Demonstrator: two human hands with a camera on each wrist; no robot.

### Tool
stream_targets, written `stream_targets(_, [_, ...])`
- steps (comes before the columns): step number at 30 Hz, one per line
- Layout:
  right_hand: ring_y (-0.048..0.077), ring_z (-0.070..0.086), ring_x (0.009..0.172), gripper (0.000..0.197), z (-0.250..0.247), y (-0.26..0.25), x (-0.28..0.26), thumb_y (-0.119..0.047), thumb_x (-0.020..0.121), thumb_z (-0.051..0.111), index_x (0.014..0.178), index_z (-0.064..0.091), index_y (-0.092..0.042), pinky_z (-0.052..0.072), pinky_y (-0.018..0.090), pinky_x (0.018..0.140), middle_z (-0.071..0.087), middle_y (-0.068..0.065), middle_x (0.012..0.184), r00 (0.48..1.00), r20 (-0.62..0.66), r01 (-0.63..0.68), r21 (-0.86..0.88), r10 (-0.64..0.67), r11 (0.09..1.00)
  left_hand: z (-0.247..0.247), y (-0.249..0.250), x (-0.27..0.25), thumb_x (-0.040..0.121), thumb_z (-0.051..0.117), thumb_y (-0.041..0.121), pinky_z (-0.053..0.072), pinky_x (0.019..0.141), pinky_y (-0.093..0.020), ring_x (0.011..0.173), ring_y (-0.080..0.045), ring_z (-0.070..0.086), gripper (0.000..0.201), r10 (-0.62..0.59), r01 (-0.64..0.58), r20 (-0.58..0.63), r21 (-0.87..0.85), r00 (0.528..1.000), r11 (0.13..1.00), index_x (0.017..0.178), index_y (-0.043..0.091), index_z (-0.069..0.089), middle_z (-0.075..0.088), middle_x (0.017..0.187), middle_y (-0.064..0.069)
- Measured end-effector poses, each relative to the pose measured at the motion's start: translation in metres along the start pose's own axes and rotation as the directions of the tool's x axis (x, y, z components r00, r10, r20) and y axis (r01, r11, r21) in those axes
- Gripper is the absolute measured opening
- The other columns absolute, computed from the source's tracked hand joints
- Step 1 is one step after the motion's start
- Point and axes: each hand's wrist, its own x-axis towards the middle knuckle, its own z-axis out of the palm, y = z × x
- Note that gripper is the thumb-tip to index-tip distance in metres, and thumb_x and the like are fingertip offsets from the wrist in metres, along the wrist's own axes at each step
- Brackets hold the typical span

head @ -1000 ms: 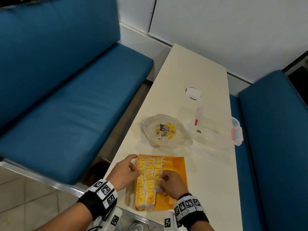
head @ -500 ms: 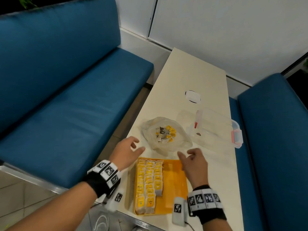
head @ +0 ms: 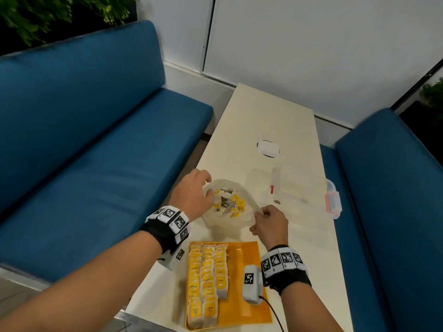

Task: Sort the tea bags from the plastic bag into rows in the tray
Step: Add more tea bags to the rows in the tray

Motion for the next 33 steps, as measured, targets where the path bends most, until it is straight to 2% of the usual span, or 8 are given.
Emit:
stream_targets(2, [0.023, 0.067, 0.050, 0.009, -0.002, 0.000, 0.003, -0.006, 0.093, 0.054, 0.085, 0.059, -0.004, 0.058, 0.035, 0.051, 0.068, 0.015, 0.075, 1.000, 0.023, 0.004, -0.016, -0.004, 1.000, 0.000, 0.020, -0.001, 0.094, 0.055, 0.023, 0.051, 0.080, -0.033, 0.096, -0.016, 0.062, 0.019, 0.168, -0.176, 0.153, 0.040, 0.974, 0.984, 0.112, 0.025, 0.063, 0.062, 0.110, 0.009])
stream_targets(6, [0.022, 0.064, 0.048, 0.010, -0.002, -0.001, 0.007, -0.006, 0.095, 0.054, 0.086, 0.058, -0.004, 0.056, 0.032, 0.050, 0.065, 0.012, 0.073, 0.997, 0.071, -0.001, -0.017, 0.003, 1.000, 0.036, 0.043, 0.021, 0.091, 0.060, 0.012, 0.051, 0.097, -0.035, 0.124, -0.022, 0.055, 0.057, 0.208, -0.413, 0.608, 0.217, 0.766, 0.884, 0.145, 0.025, 0.048, 0.048, 0.144, 0.004])
stream_targets(11, [0.022, 0.061, 0.050, 0.013, -0.005, -0.005, 0.014, -0.004, 0.094, 0.053, 0.084, 0.060, -0.008, 0.055, 0.033, 0.051, 0.066, 0.014, 0.074, 0.993, 0.114, 0.023, -0.052, -0.017, 0.998, 0.076, 0.051, 0.051, 0.083, 0.076, 0.016, 0.045, 0.104, -0.040, 0.138, -0.028, 0.044, 0.091, 0.090, -0.580, 0.777, 0.382, 0.623, 0.719, 0.159, 0.023, 0.025, 0.036, 0.158, -0.002])
stream_targets(15, [0.028, 0.067, 0.056, 0.019, -0.005, -0.002, 0.022, -0.005, 0.093, 0.053, 0.079, 0.060, -0.016, 0.058, 0.037, 0.054, 0.066, 0.011, 0.074, 0.986, 0.151, 0.089, -0.096, -0.074, 0.991, 0.093, 0.058, 0.068, 0.086, 0.076, 0.021, 0.042, 0.095, -0.036, 0.130, -0.026, 0.049, 0.068, 0.030, -0.681, 0.841, 0.416, 0.540, 0.603, 0.145, 0.015, 0.043, 0.048, 0.145, -0.005])
stream_targets(21, [0.026, 0.068, 0.060, 0.028, -0.002, 0.001, 0.032, -0.007, 0.094, 0.053, 0.071, 0.055, -0.024, 0.060, 0.037, 0.058, 0.065, 0.005, 0.071, 0.973, 0.200, 0.138, -0.121, -0.112, 0.983, 0.111, 0.034, 0.081, 0.105, 0.043, 0.027, 0.042, 0.111, -0.040, 0.133, -0.027, 0.050, 0.045, -0.089, -0.628, 0.790, 0.545, 0.607, 0.555, 0.149, 0.015, 0.046, 0.049, 0.151, -0.006])
stream_targets(26, [0.026, 0.068, 0.060, 0.030, -0.004, 0.002, 0.042, -0.005, 0.091, 0.052, 0.069, 0.053, -0.025, 0.061, 0.043, 0.062, 0.063, 0.003, 0.068, 0.970, 0.204, 0.159, -0.122, -0.132, 0.980, 0.119, 0.039, 0.092, 0.101, 0.054, 0.035, 0.047, 0.087, -0.032, 0.102, -0.023, 0.061, 0.029, -0.072, -0.619, 0.804, 0.508, 0.590, 0.599, 0.127, 0.022, 0.059, 0.063, 0.128, 0.001])
stream_targets(29, [0.024, 0.068, 0.062, 0.028, -0.007, 0.004, 0.046, -0.003, 0.092, 0.051, 0.074, 0.056, -0.024, 0.061, 0.041, 0.063, 0.064, 0.001, 0.071, 0.971, 0.206, 0.144, -0.108, -0.119, 0.984, 0.115, 0.048, 0.093, 0.093, 0.065, 0.032, 0.044, 0.073, -0.031, 0.078, -0.021, 0.053, 0.010, -0.088, -0.595, 0.825, 0.473, 0.558, 0.650, 0.097, 0.024, 0.059, 0.062, 0.095, 0.002])
stream_targets(33, [0.023, 0.068, 0.064, 0.026, -0.009, 0.007, 0.049, -0.006, 0.094, 0.053, 0.077, 0.057, -0.026, 0.061, 0.041, 0.064, 0.066, 0.002, 0.074, 0.969, 0.214, 0.148, -0.099, -0.125, 0.984, 0.123, 0.040, 0.100, 0.090, 0.062, 0.037, 0.054, 0.074, -0.034, 0.077, -0.022, 0.057, 0.021, -0.104, -0.531, 0.801, 0.481, 0.589, 0.697, 0.076, 0.028, 0.048, 0.059, 0.084, 0.009])
